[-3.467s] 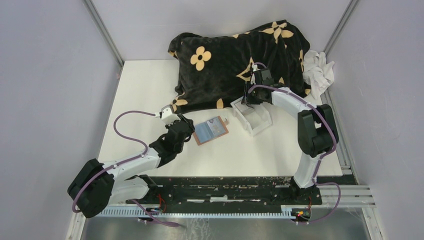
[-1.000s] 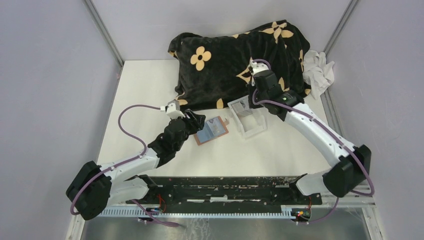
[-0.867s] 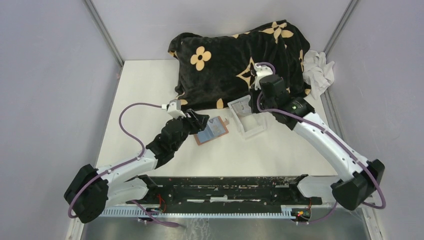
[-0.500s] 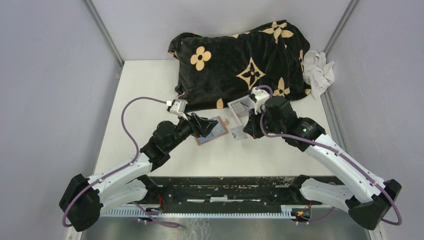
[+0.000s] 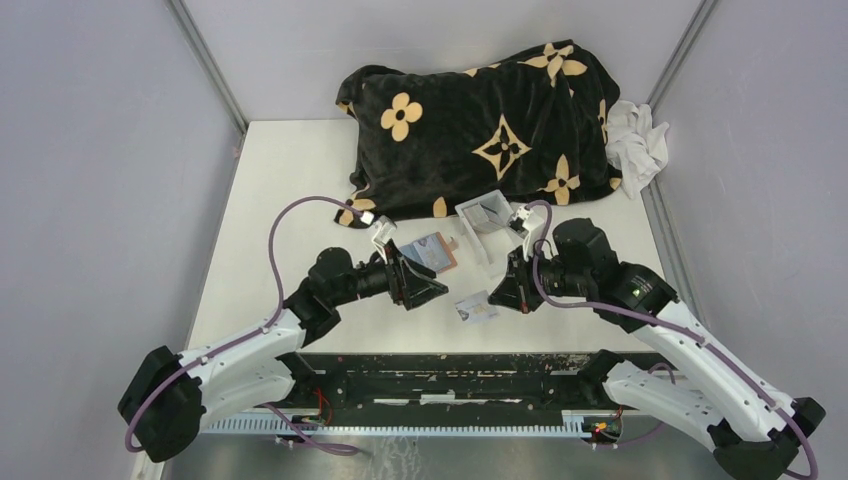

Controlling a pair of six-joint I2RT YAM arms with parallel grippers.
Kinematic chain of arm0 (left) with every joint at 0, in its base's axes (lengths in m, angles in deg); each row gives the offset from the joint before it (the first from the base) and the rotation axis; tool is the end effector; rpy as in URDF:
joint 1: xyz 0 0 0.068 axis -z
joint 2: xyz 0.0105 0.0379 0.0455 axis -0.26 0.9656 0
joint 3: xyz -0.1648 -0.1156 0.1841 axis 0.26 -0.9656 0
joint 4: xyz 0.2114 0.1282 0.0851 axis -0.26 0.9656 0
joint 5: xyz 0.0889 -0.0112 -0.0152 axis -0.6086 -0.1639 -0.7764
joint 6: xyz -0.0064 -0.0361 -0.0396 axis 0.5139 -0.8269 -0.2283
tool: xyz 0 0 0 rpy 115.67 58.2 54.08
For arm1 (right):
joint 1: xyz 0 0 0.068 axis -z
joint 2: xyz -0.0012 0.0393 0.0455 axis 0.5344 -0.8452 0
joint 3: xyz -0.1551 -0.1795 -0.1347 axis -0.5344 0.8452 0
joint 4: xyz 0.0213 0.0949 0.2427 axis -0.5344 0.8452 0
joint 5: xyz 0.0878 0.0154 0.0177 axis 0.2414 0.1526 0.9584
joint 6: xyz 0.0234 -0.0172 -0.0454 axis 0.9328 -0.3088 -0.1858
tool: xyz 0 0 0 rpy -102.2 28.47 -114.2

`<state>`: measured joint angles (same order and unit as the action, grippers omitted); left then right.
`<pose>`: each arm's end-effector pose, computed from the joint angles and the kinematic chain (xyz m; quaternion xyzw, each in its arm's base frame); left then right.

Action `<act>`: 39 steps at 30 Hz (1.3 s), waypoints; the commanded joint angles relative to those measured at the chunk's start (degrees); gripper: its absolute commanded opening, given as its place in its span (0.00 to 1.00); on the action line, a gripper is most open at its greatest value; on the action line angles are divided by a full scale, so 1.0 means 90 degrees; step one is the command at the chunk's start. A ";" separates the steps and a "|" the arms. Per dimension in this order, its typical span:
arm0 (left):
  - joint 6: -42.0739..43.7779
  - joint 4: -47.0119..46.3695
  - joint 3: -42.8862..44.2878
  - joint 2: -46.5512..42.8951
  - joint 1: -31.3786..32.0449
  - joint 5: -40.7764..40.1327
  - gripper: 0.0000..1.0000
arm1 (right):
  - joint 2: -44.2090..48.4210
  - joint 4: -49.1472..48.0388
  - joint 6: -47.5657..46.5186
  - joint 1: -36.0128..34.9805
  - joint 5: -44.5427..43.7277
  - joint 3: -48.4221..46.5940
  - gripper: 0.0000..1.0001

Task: Put the credit cards into the card holder
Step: Pick up the credit card from the storage box.

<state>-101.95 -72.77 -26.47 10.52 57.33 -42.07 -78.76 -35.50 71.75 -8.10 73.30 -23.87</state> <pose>0.1476 -0.1558 0.2480 0.1990 0.6972 -0.5504 0.4140 0.1186 0.1197 0.3307 -0.2209 0.8484 0.3916 0.2794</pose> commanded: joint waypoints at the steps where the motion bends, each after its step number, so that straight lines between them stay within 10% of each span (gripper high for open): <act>1: -0.0062 -0.0508 -0.0076 -0.0069 0.0186 0.0839 0.78 | 0.0246 -0.0125 0.0112 -0.0030 0.0571 0.0103 0.01; 24: 0.0136 -0.0648 0.0199 0.0856 0.0734 0.1335 0.74 | -0.0731 -0.1366 0.0513 -0.0029 0.1350 0.0573 0.01; 39: 0.0147 -0.0950 0.0008 0.1148 0.0773 0.1731 0.35 | -0.1499 -0.1629 0.0424 -0.0024 0.1294 0.0351 0.01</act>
<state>-101.89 -76.92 -26.89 20.75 63.87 -29.06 -91.00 -46.84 76.41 -8.21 85.06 -18.47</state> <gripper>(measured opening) 0.373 0.016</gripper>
